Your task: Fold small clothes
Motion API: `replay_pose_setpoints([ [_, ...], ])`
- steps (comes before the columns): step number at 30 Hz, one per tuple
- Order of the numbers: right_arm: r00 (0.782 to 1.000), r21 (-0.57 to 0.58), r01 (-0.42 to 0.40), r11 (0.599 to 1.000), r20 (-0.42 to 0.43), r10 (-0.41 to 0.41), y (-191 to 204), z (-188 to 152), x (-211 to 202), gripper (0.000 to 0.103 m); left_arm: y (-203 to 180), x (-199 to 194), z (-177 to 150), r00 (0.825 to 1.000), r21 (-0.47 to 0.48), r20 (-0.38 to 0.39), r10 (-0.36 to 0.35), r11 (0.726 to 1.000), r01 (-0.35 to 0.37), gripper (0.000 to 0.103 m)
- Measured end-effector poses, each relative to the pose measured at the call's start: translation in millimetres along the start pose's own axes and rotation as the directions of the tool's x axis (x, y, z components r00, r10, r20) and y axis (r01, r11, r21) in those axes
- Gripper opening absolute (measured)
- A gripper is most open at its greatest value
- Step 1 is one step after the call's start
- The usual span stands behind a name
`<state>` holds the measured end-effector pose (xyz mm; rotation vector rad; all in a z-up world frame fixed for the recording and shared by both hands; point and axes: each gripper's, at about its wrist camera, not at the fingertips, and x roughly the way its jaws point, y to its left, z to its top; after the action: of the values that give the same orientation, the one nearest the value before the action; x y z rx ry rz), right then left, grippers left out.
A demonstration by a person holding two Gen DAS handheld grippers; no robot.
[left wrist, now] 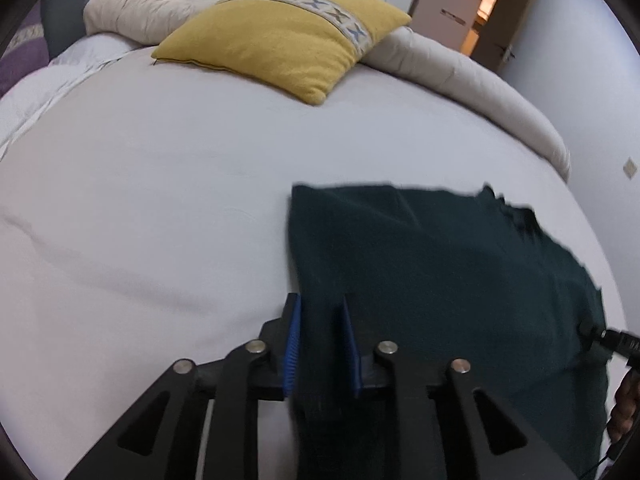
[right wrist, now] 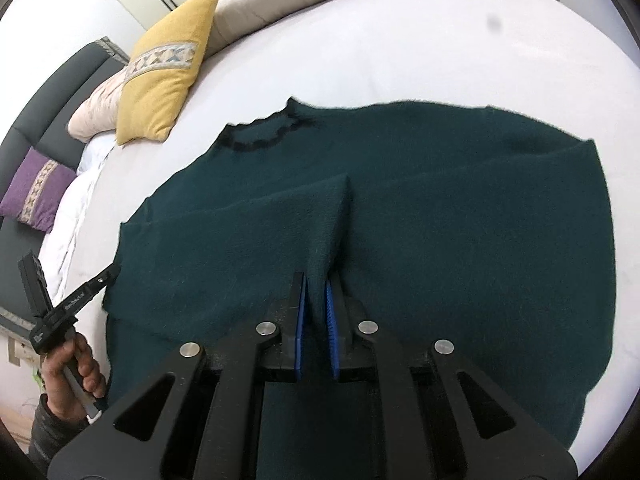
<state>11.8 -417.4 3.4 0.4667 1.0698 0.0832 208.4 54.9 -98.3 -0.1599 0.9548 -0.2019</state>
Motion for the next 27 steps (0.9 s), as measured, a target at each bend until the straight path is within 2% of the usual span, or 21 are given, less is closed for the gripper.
replay_pose_setpoints([
  [4, 0.999, -0.056, 0.047, 0.997, -0.013, -0.047, 1, -13, 6, 0.010, 7, 1, -17, 1.000, -0.007, 0.001, -0.014, 1.000, 0.014, 0.025],
  [5, 0.999, -0.044, 0.039, 0.998, -0.005, -0.039, -2, -14, 6, 0.006, 8, 3, -18, 1.000, -0.005, 0.002, -0.016, 1.000, 0.016, 0.025],
  [9, 1.000, -0.026, 0.020, 0.999, 0.023, -0.019, -15, -11, 11, 0.006, 11, 11, -11, 1.000, 0.005, -0.016, -0.021, 1.000, 0.021, 0.024],
  [11, 0.999, 0.031, -0.025, 0.999, 0.029, 0.024, -25, -9, 6, 0.007, 11, 4, -9, 0.999, 0.009, -0.021, -0.029, 1.000, 0.029, 0.024],
  [12, 0.999, 0.052, -0.018, 0.999, 0.044, 0.016, -27, -9, -1, 0.012, 14, -3, -10, 0.999, -0.013, -0.022, -0.045, 0.999, 0.045, 0.024],
  [17, 0.992, 0.072, 0.054, 0.996, 0.106, -0.062, -32, -19, -45, 0.015, 34, -52, -23, 0.997, -0.083, 0.028, -0.074, 0.994, 0.076, 0.027],
  [19, 0.989, 0.076, 0.048, 0.996, 0.135, -0.058, -35, -29, -68, 0.018, 40, -72, -33, 0.996, -0.081, 0.041, -0.074, 0.994, 0.077, 0.037],
  [20, 0.988, 0.074, 0.043, 0.996, 0.144, -0.053, -35, -36, -78, 0.023, 43, -82, -39, 0.996, -0.083, 0.042, -0.075, 0.993, 0.078, 0.040],
  [22, 0.985, 0.072, 0.041, 0.997, 0.166, -0.053, -39, -60, -104, 0.040, 49, -101, -53, 0.994, -0.083, 0.042, -0.097, 0.992, 0.100, 0.052],
  [23, 0.983, 0.074, 0.036, 0.997, 0.174, -0.048, -40, -70, -113, 0.059, 51, -109, -61, 0.994, -0.078, 0.038, -0.105, 0.991, 0.108, 0.056],
  [24, 0.981, 0.081, 0.024, 0.996, 0.191, -0.040, -44, -88, -126, 0.067, 53, -119, -73, 0.994, -0.075, 0.026, -0.110, 0.991, 0.111, 0.063],
  [27, 0.985, 0.068, 0.006, 0.998, 0.173, -0.018, -51, -135, -154, 0.067, 55, -132, -107, 0.986, -0.069, -0.045, -0.158, 0.985, 0.155, 0.066],
])
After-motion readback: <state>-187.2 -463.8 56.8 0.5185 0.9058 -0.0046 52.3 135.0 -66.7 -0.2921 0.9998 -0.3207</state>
